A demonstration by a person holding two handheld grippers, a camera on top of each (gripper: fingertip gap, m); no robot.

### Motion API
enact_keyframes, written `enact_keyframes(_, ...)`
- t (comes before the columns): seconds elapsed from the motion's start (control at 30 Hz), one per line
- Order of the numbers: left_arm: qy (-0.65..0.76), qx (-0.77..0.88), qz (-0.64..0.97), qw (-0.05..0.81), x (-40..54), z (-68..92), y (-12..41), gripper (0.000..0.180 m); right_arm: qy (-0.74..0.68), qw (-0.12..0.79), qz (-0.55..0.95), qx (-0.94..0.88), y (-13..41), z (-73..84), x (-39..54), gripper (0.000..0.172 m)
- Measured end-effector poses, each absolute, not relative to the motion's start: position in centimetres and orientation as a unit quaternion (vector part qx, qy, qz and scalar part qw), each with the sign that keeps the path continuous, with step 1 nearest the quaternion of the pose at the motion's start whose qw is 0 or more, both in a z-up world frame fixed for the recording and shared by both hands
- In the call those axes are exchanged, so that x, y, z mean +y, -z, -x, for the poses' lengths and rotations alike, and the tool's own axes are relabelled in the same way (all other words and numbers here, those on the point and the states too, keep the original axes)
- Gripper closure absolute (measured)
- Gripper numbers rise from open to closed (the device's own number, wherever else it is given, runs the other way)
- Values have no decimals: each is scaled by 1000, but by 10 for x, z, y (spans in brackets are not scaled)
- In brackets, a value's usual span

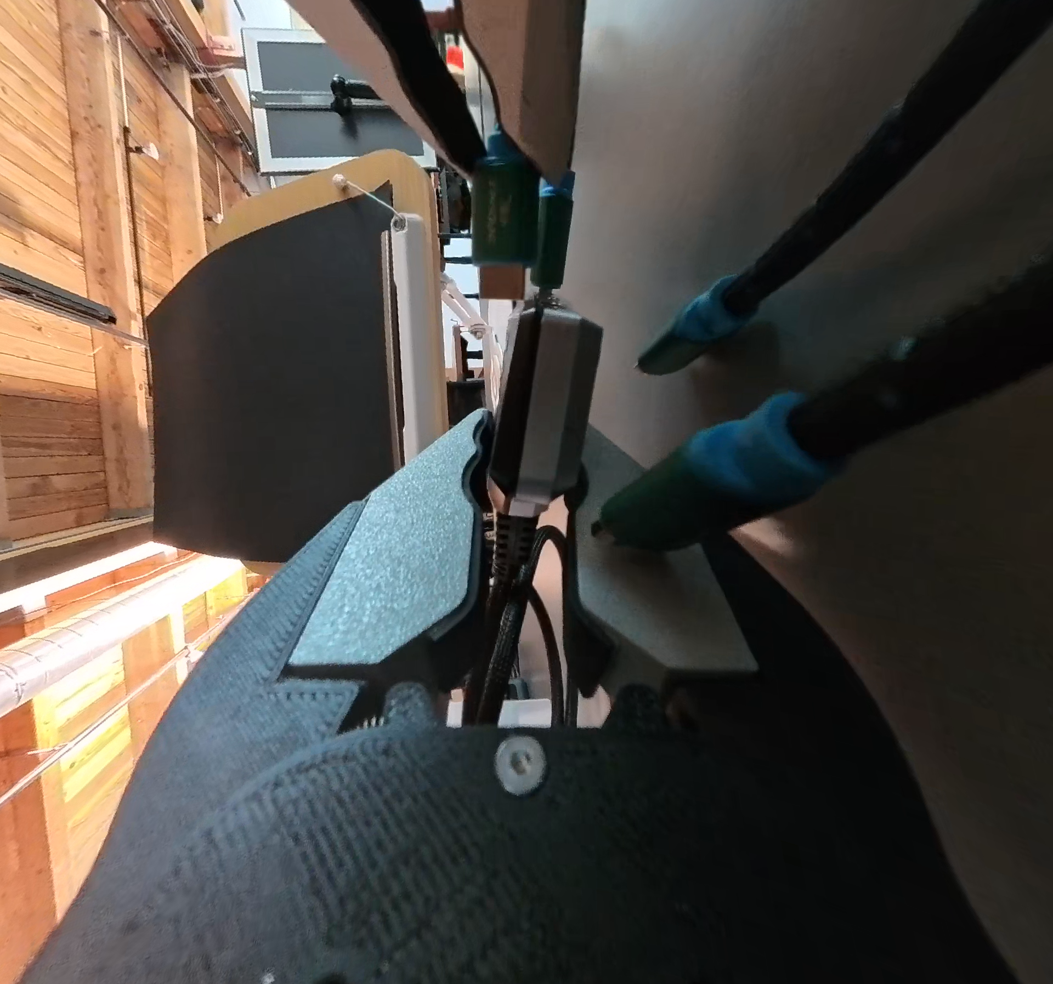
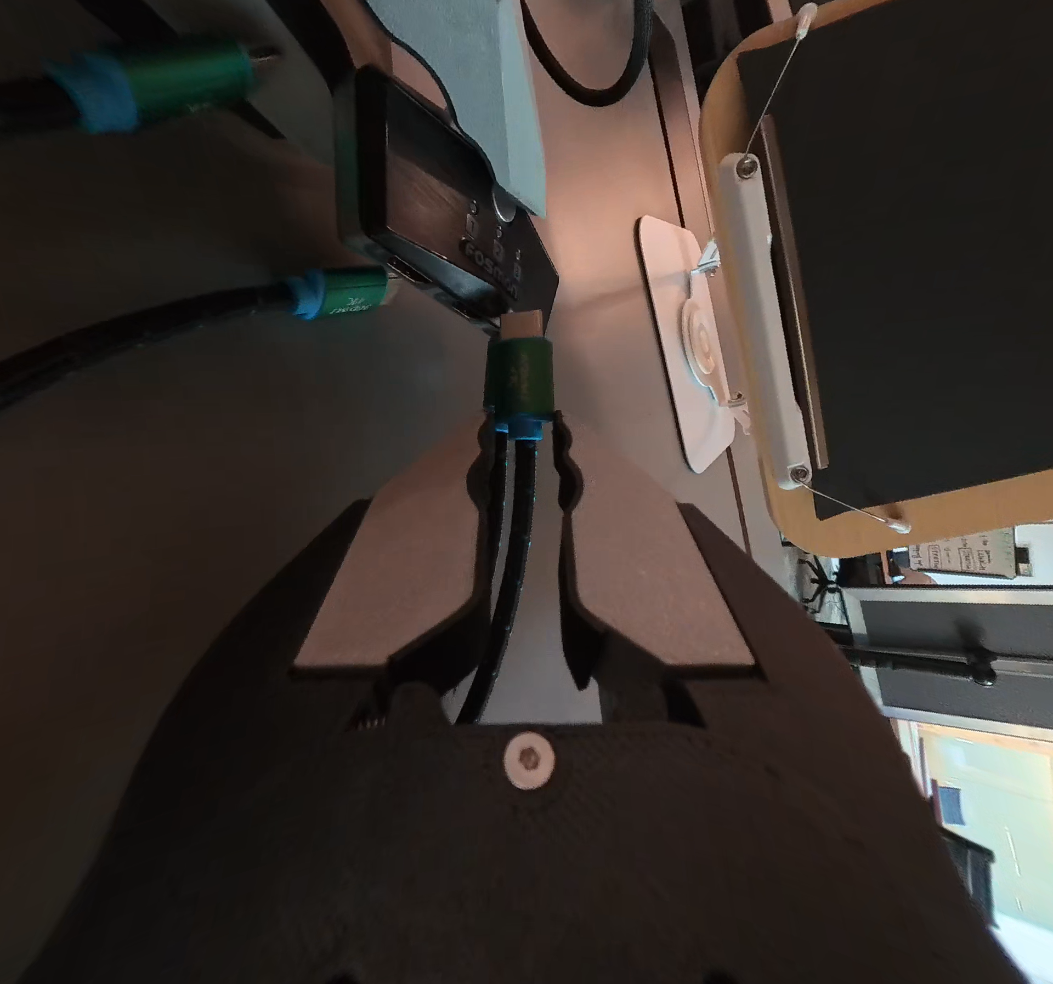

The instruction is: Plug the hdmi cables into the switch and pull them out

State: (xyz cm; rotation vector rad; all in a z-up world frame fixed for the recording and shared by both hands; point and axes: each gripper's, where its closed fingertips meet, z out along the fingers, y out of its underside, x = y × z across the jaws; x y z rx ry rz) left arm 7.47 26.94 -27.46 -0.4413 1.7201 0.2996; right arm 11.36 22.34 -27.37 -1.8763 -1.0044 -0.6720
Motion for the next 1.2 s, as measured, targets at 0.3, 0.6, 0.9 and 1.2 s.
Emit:
enact_keyframes(0.3, -146, 743, 185, 626, 272, -76, 274, 160, 88, 450, 819, -344, 264, -103, 210, 157)
enact_keyframes(0.6, -165, 737, 173, 632, 271, -76, 272, 160, -112, 352, 893, -256, 277, -93, 198, 159)
enact_keyframes(0.9, -178, 729, 153, 643, 267, -77, 269, 159, -125, 282, 930, -198, 288, -97, 198, 160)
enact_keyframes(1.2, -214, 711, 130, 657, 264, -78, 264, 160, -283, 234, 924, -107, 288, -99, 195, 161)
